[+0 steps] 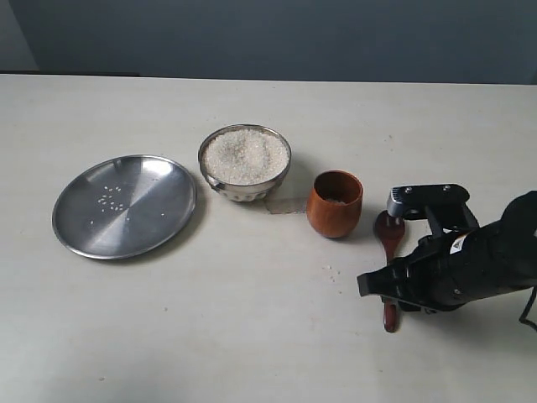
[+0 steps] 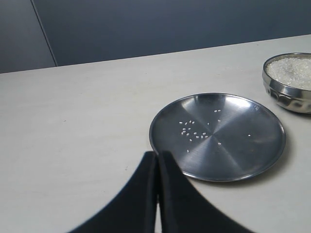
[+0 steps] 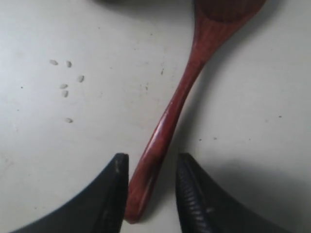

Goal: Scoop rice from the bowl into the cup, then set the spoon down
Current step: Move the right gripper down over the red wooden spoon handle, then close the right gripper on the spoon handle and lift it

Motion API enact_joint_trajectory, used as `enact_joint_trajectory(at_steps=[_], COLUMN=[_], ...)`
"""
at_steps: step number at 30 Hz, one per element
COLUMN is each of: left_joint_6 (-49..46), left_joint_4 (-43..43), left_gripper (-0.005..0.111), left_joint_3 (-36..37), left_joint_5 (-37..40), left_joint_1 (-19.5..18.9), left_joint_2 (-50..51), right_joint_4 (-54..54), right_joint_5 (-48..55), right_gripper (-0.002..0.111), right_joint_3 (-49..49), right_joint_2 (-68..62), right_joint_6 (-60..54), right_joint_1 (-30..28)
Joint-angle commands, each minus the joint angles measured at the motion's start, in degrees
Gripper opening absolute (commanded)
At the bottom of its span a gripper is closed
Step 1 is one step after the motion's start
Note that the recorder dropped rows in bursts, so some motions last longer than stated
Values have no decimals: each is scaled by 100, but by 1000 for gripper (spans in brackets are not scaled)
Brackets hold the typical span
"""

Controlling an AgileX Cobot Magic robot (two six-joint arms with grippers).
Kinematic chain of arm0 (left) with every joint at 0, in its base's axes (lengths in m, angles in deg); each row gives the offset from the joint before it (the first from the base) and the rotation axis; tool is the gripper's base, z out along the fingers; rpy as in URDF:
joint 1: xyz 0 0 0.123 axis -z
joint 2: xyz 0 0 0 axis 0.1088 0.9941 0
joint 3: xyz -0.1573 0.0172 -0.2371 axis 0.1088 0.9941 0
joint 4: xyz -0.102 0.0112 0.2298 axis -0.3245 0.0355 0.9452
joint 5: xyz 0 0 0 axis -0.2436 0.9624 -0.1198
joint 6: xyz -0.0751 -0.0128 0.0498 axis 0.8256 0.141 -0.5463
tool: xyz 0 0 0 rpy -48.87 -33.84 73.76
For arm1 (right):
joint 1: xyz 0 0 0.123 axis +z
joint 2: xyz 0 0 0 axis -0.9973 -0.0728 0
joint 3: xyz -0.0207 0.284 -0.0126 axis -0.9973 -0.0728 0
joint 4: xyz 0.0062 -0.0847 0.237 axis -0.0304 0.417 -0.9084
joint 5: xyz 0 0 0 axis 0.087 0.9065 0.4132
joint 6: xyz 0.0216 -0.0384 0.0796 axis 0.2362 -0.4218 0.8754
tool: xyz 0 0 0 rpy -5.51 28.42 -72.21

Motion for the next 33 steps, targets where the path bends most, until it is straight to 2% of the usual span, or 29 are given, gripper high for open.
enact_joint_trajectory(at_steps=[1, 5, 21, 26, 33], left_joint_6=[6, 6, 6, 6, 6], left_joint_4=[31, 31, 31, 31, 31], left_gripper=[0, 0, 0, 0, 0], left_joint_3=[16, 16, 16, 16, 16], left_joint_5=[-14, -14, -14, -14, -14], left_joint_1=[-7, -7, -7, -7, -7], left_joint_2=[-21, -21, -21, -21, -21], right_joint_4=[-51, -188, -29, 387, 279], right_joint_5=[-2, -151, -573, -67, 76], right_gripper=[34, 34, 34, 34, 34], right_joint_3=[12, 12, 12, 12, 12], right_joint_2=[-10, -10, -10, -10, -144], right_joint_6=[8, 31, 120, 147, 214], right_joint_1=[188, 415, 369, -33, 3])
